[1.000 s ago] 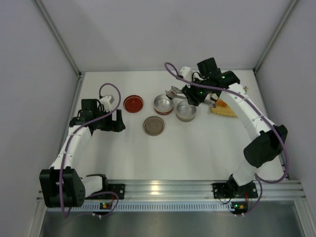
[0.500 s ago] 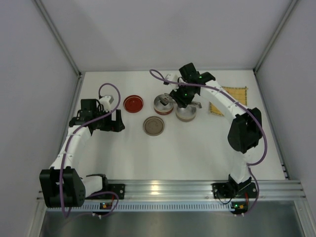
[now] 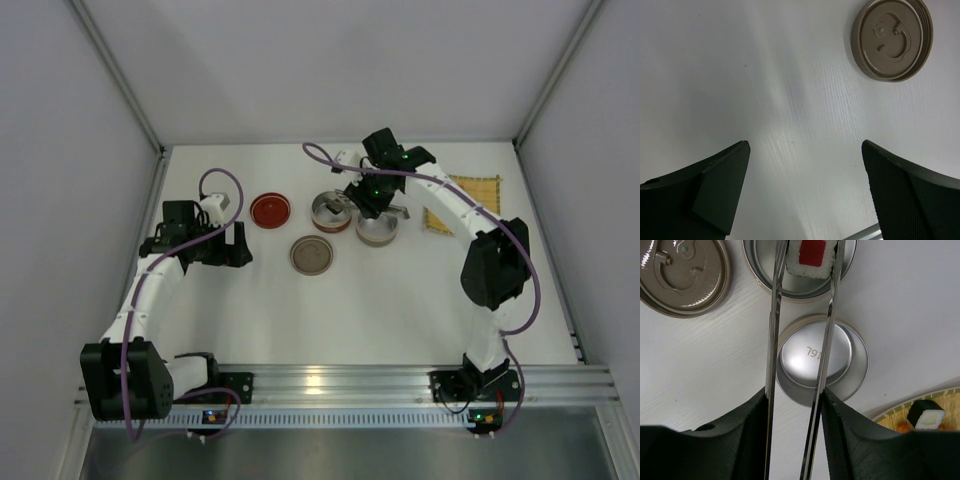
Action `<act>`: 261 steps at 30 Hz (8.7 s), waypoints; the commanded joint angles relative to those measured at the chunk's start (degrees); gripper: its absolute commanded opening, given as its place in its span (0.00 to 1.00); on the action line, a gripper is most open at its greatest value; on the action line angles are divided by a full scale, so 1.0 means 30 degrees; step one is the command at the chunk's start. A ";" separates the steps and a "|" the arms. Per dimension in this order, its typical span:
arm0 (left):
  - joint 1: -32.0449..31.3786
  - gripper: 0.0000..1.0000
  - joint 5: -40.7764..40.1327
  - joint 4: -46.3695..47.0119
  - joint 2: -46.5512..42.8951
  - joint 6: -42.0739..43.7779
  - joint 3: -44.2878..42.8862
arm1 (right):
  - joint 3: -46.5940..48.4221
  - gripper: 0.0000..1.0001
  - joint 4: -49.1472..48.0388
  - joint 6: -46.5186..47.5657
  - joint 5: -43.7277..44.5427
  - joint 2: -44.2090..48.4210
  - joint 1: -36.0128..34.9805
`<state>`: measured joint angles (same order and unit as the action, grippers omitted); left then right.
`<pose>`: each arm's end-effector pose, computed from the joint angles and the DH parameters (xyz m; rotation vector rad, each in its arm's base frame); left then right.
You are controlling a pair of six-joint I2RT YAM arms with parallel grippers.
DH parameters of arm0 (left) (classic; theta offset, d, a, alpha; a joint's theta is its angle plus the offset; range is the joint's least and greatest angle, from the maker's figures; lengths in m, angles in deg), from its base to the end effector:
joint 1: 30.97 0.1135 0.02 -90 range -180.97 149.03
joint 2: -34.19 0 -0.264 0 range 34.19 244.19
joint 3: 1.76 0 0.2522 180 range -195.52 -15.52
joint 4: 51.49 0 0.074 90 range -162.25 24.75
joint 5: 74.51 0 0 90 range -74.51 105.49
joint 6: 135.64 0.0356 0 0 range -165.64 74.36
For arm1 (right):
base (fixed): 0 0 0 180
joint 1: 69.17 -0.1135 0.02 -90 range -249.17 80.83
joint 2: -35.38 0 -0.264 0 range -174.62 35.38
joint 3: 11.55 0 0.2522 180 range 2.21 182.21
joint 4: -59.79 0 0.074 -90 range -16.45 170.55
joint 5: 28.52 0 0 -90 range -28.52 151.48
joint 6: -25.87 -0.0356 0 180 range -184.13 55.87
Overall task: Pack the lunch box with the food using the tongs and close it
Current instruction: Place the fake food in the packing box, then pick up the fake food from the plate, then place the fake food in the packing box.
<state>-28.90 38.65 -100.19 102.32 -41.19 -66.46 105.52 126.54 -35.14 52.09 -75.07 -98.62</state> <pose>0.2393 -0.0054 0.2592 0.2209 2.4217 -0.4489 0.3604 0.2101 0.2953 -1.3256 2.2526 0.2174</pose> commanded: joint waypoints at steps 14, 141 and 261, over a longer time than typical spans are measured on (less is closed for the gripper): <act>0.0103 0.98 0.0543 -0.0043 0.0109 0.0246 -0.0511 | 0.1189 0.30 0.0265 0.0941 0.0082 -0.0770 -0.0261; 0.0132 0.98 0.1275 -0.0249 0.1281 0.0481 -0.0863 | 0.2771 0.58 0.4338 0.9203 -0.1852 -0.1853 1.2132; 0.0161 0.98 0.1480 -0.1186 0.1223 0.0832 -0.1302 | -0.1216 0.50 -0.3367 0.4897 -0.5836 0.0196 0.1585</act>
<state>-28.79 42.65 -103.49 106.98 -39.49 -68.36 97.24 116.02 -19.66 36.62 -77.52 -92.81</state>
